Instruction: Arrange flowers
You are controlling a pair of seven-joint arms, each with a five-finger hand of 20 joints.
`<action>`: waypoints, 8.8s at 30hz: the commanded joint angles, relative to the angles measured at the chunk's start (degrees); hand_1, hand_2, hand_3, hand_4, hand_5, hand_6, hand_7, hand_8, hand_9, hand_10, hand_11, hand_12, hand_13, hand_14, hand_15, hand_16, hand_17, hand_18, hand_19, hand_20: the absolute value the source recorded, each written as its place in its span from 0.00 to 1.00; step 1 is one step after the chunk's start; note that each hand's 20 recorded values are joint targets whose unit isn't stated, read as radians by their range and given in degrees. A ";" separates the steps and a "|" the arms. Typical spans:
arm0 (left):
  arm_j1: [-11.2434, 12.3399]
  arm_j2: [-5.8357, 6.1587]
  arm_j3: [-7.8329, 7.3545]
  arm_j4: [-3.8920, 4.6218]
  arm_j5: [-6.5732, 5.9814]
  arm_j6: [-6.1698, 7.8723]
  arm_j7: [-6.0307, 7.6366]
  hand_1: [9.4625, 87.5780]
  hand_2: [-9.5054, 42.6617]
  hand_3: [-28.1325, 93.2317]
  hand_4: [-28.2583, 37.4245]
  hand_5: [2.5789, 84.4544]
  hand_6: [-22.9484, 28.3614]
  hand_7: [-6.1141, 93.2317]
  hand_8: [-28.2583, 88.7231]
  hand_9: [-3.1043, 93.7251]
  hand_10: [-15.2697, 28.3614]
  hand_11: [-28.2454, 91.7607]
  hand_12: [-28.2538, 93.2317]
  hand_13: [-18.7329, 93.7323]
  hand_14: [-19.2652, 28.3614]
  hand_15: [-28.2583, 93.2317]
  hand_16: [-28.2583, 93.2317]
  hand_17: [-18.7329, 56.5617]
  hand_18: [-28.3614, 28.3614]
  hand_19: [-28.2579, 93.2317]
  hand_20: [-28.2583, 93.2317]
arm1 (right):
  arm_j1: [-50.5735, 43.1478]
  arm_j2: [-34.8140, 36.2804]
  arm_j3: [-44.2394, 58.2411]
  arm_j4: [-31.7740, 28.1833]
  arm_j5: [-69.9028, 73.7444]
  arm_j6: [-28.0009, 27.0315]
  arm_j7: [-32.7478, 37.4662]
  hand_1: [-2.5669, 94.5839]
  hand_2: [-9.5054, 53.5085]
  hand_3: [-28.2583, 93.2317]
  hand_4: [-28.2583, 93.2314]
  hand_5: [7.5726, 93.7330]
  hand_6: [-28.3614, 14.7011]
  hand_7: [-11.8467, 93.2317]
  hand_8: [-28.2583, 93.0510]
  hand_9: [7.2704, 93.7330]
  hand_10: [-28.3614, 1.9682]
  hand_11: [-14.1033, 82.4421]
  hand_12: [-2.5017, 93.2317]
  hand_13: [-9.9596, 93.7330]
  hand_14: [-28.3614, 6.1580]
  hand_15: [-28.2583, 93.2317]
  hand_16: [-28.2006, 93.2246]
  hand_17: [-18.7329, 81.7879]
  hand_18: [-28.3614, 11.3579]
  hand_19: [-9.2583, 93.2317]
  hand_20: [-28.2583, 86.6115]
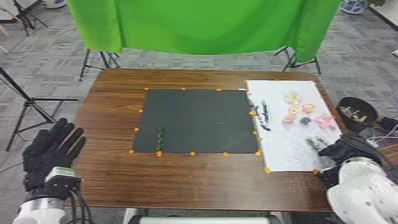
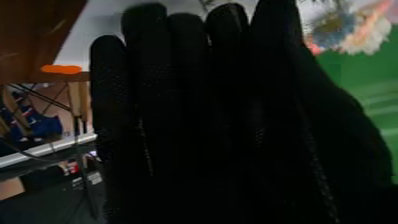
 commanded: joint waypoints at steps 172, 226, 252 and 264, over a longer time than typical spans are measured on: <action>-3.12 -1.11 5.13 0.90 -0.46 -1.98 -6.34 0.24 0.53 0.83 0.00 0.47 0.64 0.24 0.16 0.36 0.71 0.45 0.32 0.38 0.75 0.56 0.16 0.16 0.75 0.54 0.30 | 37.90 -11.31 -34.02 22.69 -4.31 -21.83 2.67 0.58 0.00 0.84 0.00 0.65 0.52 0.41 0.24 0.63 0.32 0.29 0.19 0.72 0.47 0.64 0.44 0.47 0.05 0.91 0.48; -2.48 -1.06 5.44 0.65 -0.83 -1.93 -6.40 0.25 0.51 0.83 0.00 0.47 0.64 0.24 0.16 0.36 0.71 0.46 0.32 0.38 0.75 0.57 0.16 0.16 0.75 0.54 0.30 | 30.59 -9.85 -33.41 10.82 -8.49 -7.39 5.98 0.38 0.00 0.86 0.00 0.61 0.32 0.22 0.16 0.71 0.20 0.33 0.20 0.77 0.39 0.65 0.39 0.53 0.00 0.96 0.45; -3.51 -1.44 6.04 1.19 -1.30 -2.26 -7.68 0.26 0.51 0.83 0.01 0.47 0.64 0.25 0.16 0.36 0.71 0.46 0.32 0.38 0.75 0.57 0.16 0.16 0.75 0.54 0.30 | 29.49 -10.48 -35.91 18.86 -10.88 2.38 3.75 0.69 0.00 0.90 0.00 0.64 0.63 0.82 0.28 0.97 0.63 0.22 0.38 0.98 0.75 0.42 0.61 0.62 0.08 0.95 0.50; -3.16 -1.26 5.81 1.10 -1.18 -2.80 -7.08 0.26 0.50 0.83 0.01 0.47 0.64 0.25 0.16 0.36 0.71 0.46 0.32 0.38 0.75 0.57 0.16 0.16 0.75 0.54 0.30 | 29.34 -6.71 -35.84 8.86 -14.76 13.03 0.94 0.66 0.00 0.94 0.02 0.66 0.64 0.83 0.27 1.00 0.65 0.23 0.41 0.99 0.75 0.44 0.63 0.62 0.05 0.98 0.48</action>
